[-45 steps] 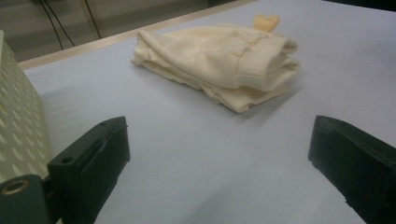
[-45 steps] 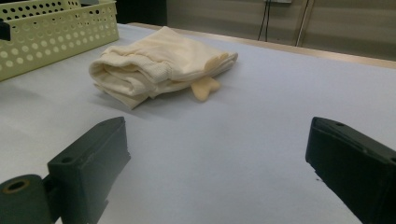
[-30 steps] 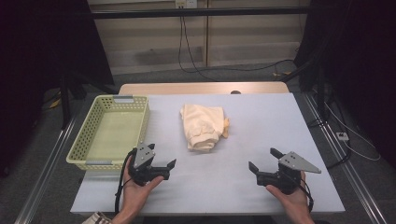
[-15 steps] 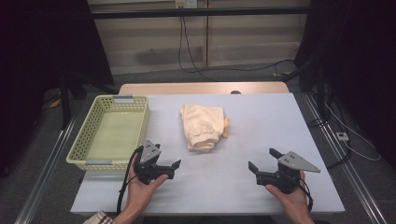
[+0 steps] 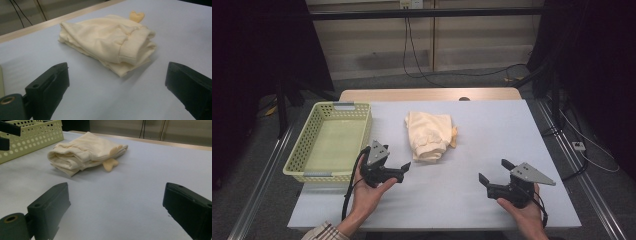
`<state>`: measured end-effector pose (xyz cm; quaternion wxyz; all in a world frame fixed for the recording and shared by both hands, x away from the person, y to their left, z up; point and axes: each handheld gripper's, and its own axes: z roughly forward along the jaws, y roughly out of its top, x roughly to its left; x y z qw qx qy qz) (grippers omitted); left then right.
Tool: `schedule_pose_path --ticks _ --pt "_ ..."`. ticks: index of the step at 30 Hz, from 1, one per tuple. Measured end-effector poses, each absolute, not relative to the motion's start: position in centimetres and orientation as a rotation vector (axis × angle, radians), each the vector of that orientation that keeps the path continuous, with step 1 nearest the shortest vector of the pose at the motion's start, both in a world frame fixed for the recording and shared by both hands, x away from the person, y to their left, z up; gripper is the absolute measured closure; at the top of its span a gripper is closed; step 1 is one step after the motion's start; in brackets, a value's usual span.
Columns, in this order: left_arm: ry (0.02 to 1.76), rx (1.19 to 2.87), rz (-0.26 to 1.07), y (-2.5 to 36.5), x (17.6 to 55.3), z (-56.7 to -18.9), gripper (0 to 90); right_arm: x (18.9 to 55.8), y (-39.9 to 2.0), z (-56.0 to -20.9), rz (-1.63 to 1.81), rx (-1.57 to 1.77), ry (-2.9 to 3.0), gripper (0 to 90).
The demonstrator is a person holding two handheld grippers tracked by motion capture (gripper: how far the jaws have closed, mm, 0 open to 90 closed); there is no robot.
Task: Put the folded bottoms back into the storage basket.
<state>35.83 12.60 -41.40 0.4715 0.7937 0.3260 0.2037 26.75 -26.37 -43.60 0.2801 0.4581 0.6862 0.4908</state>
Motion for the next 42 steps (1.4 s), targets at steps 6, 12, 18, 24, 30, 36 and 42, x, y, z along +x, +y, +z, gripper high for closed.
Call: schedule_pose_path --ticks 6,12,18,24,30,36,42 --pt "0.831 1.917 0.481 12.3 37.1 -41.2 5.9 26.8 -26.2 -43.6 1.315 1.221 1.844 6.7" --pt "0.837 1.947 0.481 11.0 38.7 -41.3 5.6 26.9 -26.1 -43.6 1.314 1.218 1.855 6.6" --pt "0.817 1.954 0.49 9.9 39.5 -40.9 5.7 27.0 -26.3 -43.7 1.316 1.223 1.848 6.6" --pt "0.839 1.971 0.498 9.2 40.9 -40.6 5.6 27.0 -26.3 -43.7 1.316 1.227 1.847 6.7" --pt "0.856 1.942 0.51 9.1 41.7 -40.4 6.3 27.1 -26.2 -43.7 1.313 1.225 1.848 6.7" --pt "0.922 1.972 0.469 8.9 43.1 -41.1 5.5 27.1 -26.2 -43.7 1.314 1.227 1.849 6.7" --pt "0.945 1.991 0.455 8.2 44.3 -41.4 6.4 27.3 -26.1 -43.8 1.314 1.216 1.86 6.6"
